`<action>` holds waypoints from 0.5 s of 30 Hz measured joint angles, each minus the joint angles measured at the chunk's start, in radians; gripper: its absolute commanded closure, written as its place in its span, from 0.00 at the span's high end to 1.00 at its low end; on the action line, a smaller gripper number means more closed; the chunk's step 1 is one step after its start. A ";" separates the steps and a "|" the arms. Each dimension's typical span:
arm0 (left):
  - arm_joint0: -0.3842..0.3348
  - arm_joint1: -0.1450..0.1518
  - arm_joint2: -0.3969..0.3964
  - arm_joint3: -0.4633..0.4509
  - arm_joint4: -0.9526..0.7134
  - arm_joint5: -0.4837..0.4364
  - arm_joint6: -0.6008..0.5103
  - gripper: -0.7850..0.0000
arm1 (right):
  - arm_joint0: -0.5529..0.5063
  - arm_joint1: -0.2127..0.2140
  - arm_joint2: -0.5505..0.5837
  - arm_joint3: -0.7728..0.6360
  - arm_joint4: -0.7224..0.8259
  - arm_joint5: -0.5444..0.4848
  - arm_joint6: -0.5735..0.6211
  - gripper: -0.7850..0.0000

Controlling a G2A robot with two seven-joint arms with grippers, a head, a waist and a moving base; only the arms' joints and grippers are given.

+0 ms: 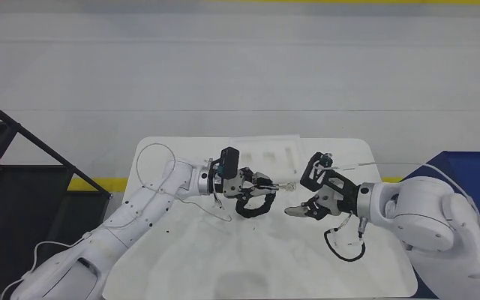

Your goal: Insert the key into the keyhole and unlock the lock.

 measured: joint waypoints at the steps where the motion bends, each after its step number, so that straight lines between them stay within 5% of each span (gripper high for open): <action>1: 0.000 0.005 0.004 -0.008 -0.026 0.000 -0.026 0.00 | 0.002 -0.001 -0.006 0.004 0.006 -0.008 -0.007 1.00; 15: -0.041 0.057 0.040 -0.100 -0.262 0.000 -0.289 0.00 | 0.002 -0.001 -0.010 0.010 0.009 -0.013 -0.018 1.00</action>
